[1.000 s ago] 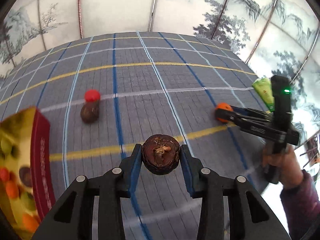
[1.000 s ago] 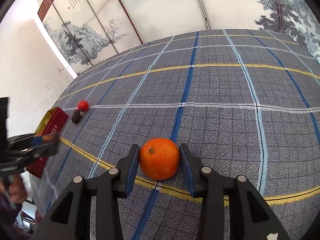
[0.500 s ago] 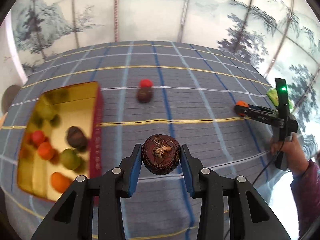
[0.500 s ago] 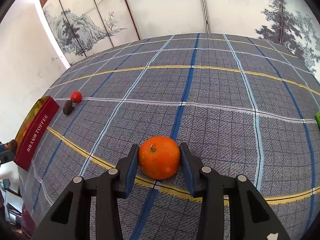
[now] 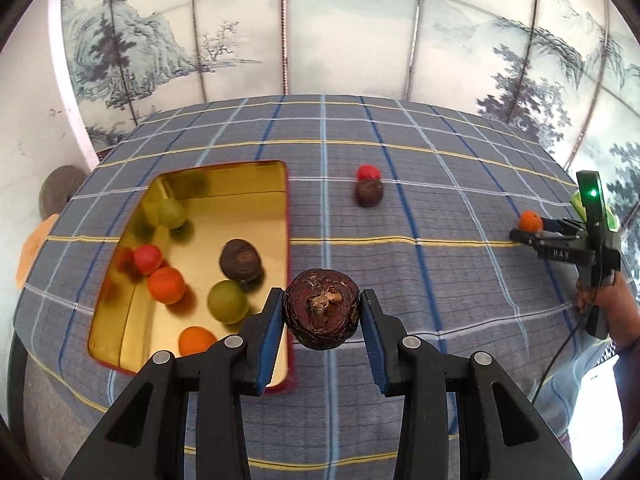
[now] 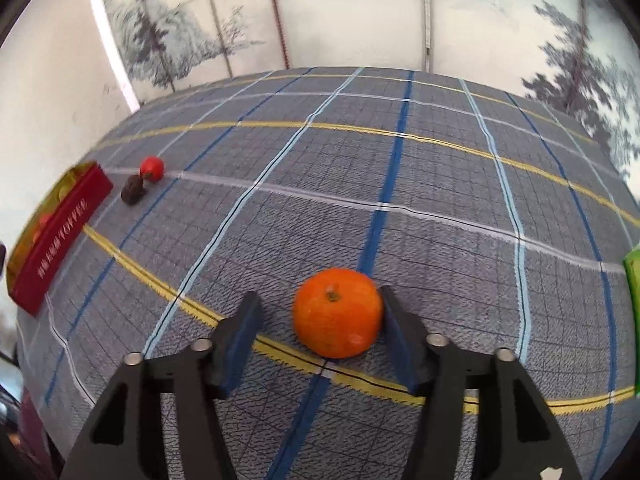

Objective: Organize fruits
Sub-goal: 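Carry the brown dried fruit in the left gripper into the tin and release it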

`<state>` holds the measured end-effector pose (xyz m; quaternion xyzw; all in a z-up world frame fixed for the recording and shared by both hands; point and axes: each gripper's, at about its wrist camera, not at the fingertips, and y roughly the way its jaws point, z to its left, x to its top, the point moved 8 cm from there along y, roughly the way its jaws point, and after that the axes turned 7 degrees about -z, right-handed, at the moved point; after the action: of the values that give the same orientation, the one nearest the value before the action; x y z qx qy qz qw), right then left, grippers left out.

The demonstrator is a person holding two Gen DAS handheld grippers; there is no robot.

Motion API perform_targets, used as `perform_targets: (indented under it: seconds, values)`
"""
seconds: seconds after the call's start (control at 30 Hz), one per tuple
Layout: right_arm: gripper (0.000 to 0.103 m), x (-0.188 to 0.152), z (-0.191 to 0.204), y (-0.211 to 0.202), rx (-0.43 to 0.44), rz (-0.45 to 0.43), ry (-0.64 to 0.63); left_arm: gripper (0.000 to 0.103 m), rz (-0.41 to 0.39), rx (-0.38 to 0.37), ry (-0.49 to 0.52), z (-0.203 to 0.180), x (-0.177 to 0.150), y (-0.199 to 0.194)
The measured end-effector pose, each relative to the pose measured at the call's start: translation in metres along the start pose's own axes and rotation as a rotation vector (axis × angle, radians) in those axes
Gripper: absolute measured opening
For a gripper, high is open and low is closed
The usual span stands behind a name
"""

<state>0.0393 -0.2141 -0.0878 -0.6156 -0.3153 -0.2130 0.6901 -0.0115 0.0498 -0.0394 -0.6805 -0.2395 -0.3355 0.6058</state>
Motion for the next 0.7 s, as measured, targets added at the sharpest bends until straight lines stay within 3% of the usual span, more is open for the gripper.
perform_targets:
  seconds: [0.07,0.13,0.4,0.57,0.63,0.7]
  values:
    - [0.079,-0.002,0.006,0.003,-0.026,0.016,-0.045,0.039,0.001,0.014,-0.002,0.005,-0.001,0.001]
    - [0.083,-0.002,0.006,0.004,-0.030,0.020,-0.036,0.039,0.006,0.024,-0.005,0.010,-0.002,0.002]
    - [0.081,-0.002,0.004,0.004,-0.035,0.015,-0.034,0.039,0.031,0.055,-0.016,0.023,-0.009,0.011]
    - [0.048,0.000,-0.011,-0.004,-0.032,-0.021,0.052,0.039,0.036,0.076,-0.009,0.030,-0.009,0.017]
    - [0.040,0.001,-0.021,-0.006,-0.005,-0.037,0.117,0.039,0.040,0.091,-0.003,0.035,-0.007,0.020]
    - [0.038,0.001,-0.024,-0.007,0.024,-0.045,0.155,0.039,0.047,0.106,-0.001,0.042,-0.005,0.024]
